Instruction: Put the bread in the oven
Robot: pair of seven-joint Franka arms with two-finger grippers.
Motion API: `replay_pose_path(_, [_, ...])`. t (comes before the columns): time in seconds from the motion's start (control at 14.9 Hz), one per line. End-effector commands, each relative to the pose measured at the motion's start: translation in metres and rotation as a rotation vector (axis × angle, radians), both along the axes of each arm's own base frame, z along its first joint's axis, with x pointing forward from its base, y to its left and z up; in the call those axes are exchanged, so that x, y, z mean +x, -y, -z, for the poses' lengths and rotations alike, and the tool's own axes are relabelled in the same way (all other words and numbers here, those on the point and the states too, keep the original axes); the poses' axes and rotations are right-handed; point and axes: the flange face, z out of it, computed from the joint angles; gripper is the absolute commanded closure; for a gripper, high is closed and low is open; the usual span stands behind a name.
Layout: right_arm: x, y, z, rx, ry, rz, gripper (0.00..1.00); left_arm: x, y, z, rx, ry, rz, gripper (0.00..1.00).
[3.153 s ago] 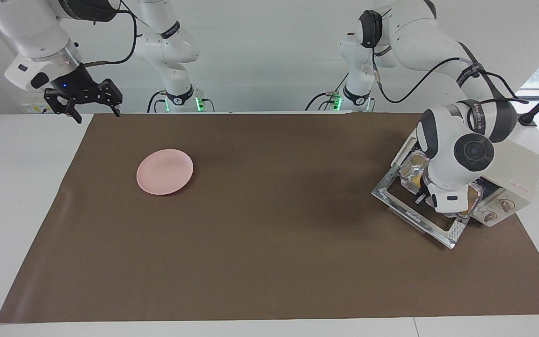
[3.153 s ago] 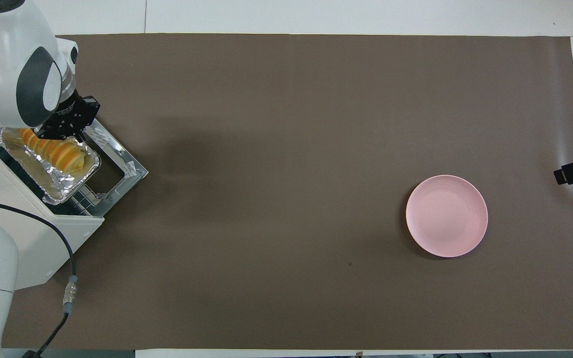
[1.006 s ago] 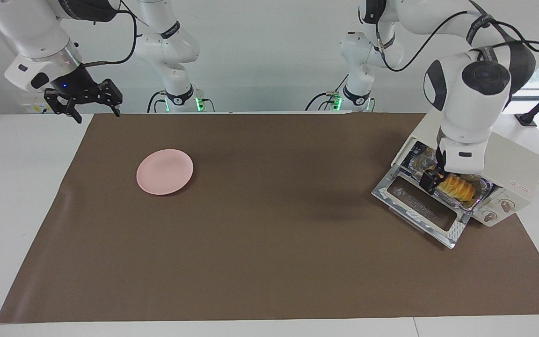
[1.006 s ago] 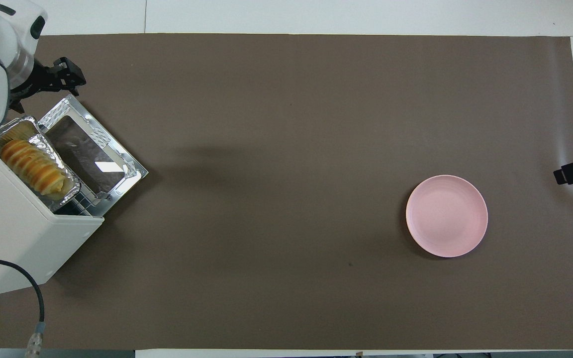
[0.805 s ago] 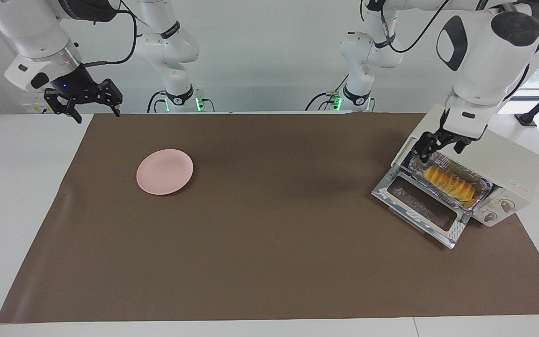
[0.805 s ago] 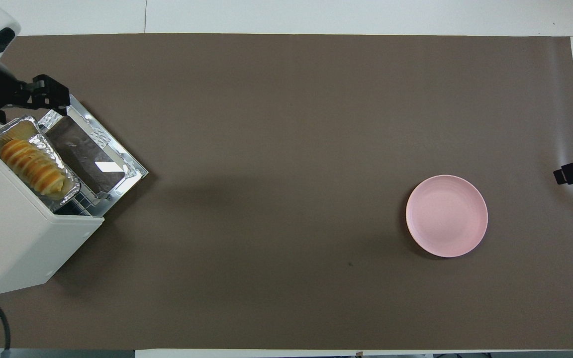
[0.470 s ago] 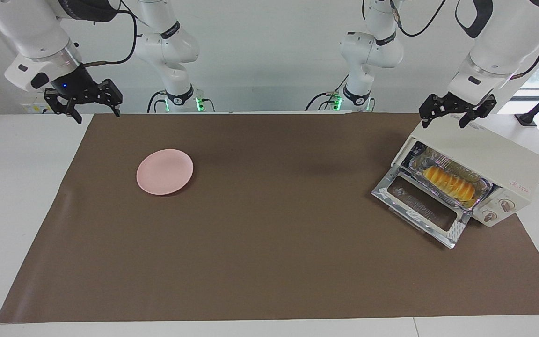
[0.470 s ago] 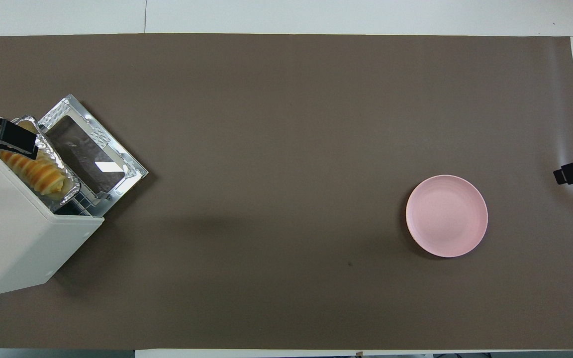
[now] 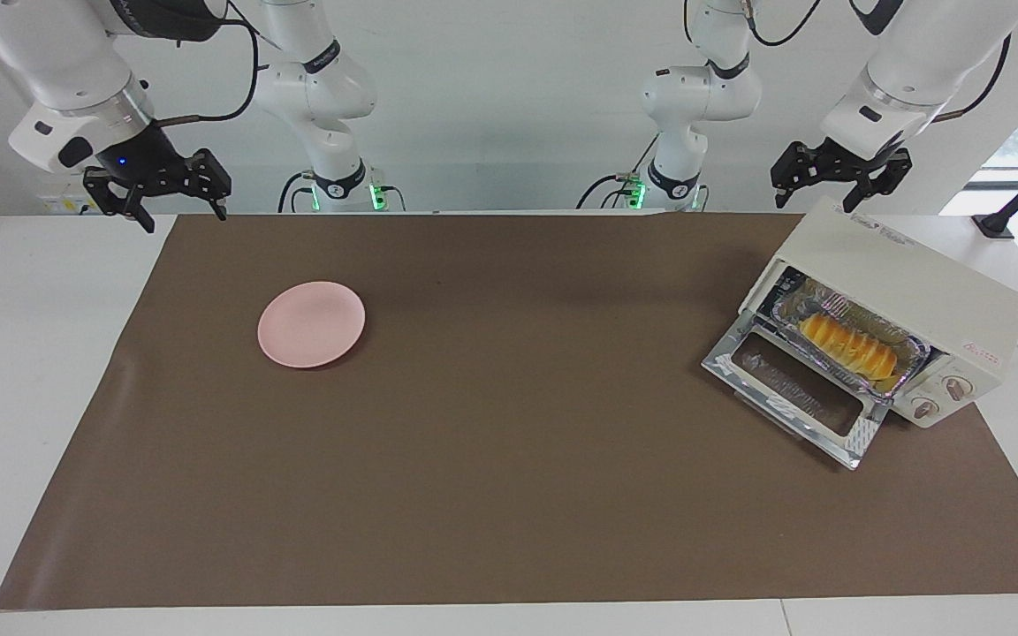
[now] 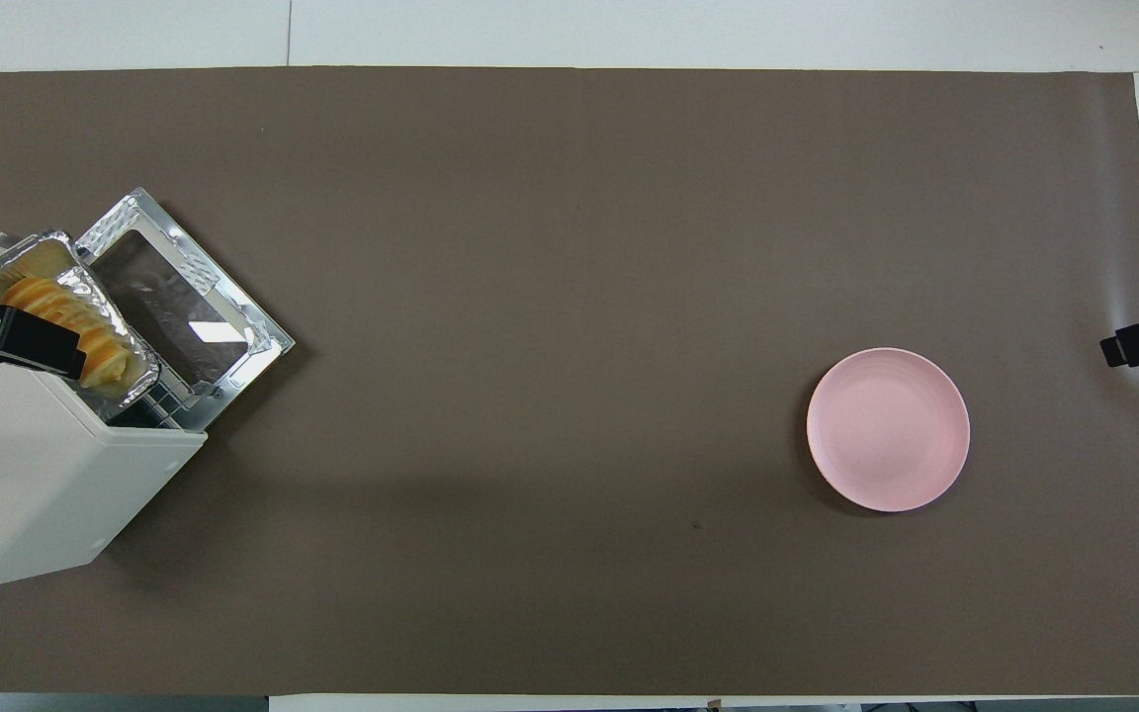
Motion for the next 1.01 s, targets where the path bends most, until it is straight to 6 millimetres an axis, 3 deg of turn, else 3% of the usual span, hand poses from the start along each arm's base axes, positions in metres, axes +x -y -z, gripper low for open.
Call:
replay_pose_path(0.0, [-0.006, 0.000, 0.000, 0.017, 0.005, -0.012, 0.00, 0.000, 0.000, 0.003, -0.011, 0.010, -0.014, 0.00])
replay_pose_path(0.54, [-0.006, 0.000, 0.000, 0.017, 0.005, -0.012, 0.00, 0.001, 0.007, 0.014, -0.011, 0.008, 0.007, 0.00])
replay_pose_path(0.74, [-0.006, 0.000, 0.000, 0.017, 0.005, -0.012, 0.00, -0.002, 0.006, 0.035, -0.008, 0.012, 0.002, 0.00])
replay_pose_path(0.94, [-0.006, 0.000, 0.000, 0.017, 0.005, -0.012, 0.00, -0.002, 0.008, 0.032, -0.015, 0.015, 0.002, 0.00])
